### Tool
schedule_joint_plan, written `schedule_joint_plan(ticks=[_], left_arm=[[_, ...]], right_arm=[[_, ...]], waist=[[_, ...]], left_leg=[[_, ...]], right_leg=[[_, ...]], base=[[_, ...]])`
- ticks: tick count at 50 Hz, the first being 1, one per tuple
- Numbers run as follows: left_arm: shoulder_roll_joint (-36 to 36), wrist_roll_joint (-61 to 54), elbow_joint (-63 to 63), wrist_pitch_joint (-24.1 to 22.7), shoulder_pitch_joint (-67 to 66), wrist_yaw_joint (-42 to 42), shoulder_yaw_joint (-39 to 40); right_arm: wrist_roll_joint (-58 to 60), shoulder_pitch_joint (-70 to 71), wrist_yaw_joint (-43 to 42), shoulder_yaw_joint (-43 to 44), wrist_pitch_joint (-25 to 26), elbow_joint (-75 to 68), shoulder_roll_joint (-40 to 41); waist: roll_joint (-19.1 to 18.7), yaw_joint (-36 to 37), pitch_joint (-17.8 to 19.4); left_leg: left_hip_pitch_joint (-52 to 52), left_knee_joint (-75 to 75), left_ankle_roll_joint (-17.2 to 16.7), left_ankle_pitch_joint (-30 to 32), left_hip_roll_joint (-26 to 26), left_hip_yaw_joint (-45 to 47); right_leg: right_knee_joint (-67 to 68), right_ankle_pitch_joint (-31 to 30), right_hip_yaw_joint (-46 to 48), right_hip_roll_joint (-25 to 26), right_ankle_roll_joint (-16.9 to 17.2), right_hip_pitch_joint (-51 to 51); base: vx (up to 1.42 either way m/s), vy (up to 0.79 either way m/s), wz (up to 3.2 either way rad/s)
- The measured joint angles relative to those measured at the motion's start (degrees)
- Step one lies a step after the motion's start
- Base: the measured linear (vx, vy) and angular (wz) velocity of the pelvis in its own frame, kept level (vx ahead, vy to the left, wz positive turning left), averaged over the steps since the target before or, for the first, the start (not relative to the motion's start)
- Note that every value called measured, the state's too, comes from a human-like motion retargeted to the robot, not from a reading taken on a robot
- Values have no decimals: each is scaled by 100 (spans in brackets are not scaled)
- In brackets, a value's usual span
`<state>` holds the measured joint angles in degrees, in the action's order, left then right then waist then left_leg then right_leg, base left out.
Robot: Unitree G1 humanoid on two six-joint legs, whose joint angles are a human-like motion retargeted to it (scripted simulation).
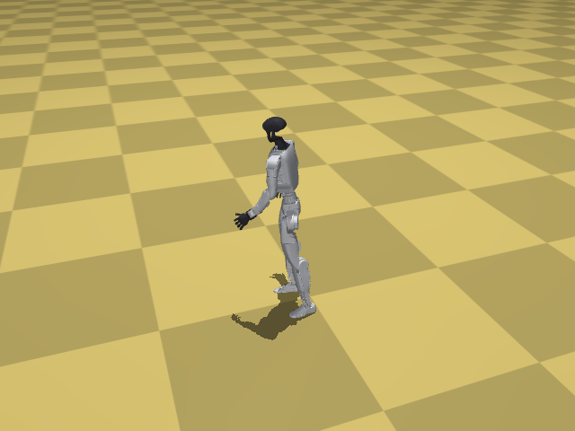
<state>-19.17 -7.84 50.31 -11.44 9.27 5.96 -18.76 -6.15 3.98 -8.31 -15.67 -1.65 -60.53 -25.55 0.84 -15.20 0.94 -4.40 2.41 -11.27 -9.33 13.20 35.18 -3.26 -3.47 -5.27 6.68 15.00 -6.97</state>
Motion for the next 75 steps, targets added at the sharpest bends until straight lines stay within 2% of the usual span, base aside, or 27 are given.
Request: schedule_joint_plan(ticks=[3,6,11,15,18,23,30,37,45,53,62,70,75], left_arm=[[-89,-193,-199,-102,-63,-57,28],[-210,-215,-107,-94,-148,85,-23],[-186,226,799,169,-192,494,-209],[-72,600,1555,377,-172,672,-118],[-56,472,1631,363,-287,739,112],[-47,-373,1046,129,-699,704,584],[122,-935,520,-24,-1071,670,934],[203,-613,671,40,-985,797,842],[231,-619,475,-6,-1079,743,841],[204,-742,534,-10,-1064,791,828],[26,-624,661,106,-1095,758,494],[-177,-225,776,232,-896,615,275],[-33,-556,549,174,-678,814,451]], right_arm=[[441,113,239,-451,-4,296,135],[690,237,337,-847,13,576,205],[509,339,110,-1180,79,615,237],[256,412,-158,-1108,114,263,367],[161,468,-245,-1022,124,78,478],[252,568,-184,-962,106,235,514],[350,658,-159,-796,15,691,479],[276,648,-191,-789,5,702,520],[381,358,-314,-740,8,370,506],[174,144,-348,-536,71,-76,528],[58,284,-301,-632,105,41,497],[-33,226,-293,-752,42,446,484],[20,233,-280,-772,61,445,415]], waist=[[227,277,220],[419,475,398],[573,635,489],[573,846,505],[528,1128,498],[378,1568,430],[207,1711,313],[235,1695,254],[307,1783,193],[395,1742,169],[289,1503,262],[316,1471,329],[246,1542,471]], left_leg=[[111,225,-84,186,-101,6],[273,259,-83,228,-274,35],[473,243,110,125,-883,-110],[477,240,93,138,-1057,-308],[407,256,47,176,-1036,-379],[339,259,6,236,-895,-401],[384,159,58,131,-833,-582],[443,27,85,-223,-914,-816],[387,2,238,0,-1105,-1037],[393,-90,303,-69,-1193,-1160],[348,-35,309,-57,-1031,-1014],[292,-119,352,-145,-1098,-820],[388,-214,454,-92,-1118,-733]], right_leg=[[-122,-149,118,-80,0,-152],[-125,-160,345,-370,0,-312],[100,-65,627,-1256,-12,-407],[257,36,555,-1489,-60,-319],[266,100,577,-1454,0,-216],[228,149,717,-1285,0,-107],[290,291,927,-1270,0,-23],[495,464,1155,-1433,0,-9],[658,647,1277,-1701,0,127],[841,735,1354,-1861,0,154],[1239,738,1354,-1665,-291,-192],[973,685,1268,-1639,-295,-165],[838,593,1204,-1663,-200,-182]], base=[[-32,16,-4],[-28,38,-10],[-16,49,27],[-3,9,44],[2,-8,19],[2,-11,0],[0,-1,20],[2,3,37],[6,9,21],[5,6,16],[2,0,-13],[7,-6,-21],[4,-7,-16]])
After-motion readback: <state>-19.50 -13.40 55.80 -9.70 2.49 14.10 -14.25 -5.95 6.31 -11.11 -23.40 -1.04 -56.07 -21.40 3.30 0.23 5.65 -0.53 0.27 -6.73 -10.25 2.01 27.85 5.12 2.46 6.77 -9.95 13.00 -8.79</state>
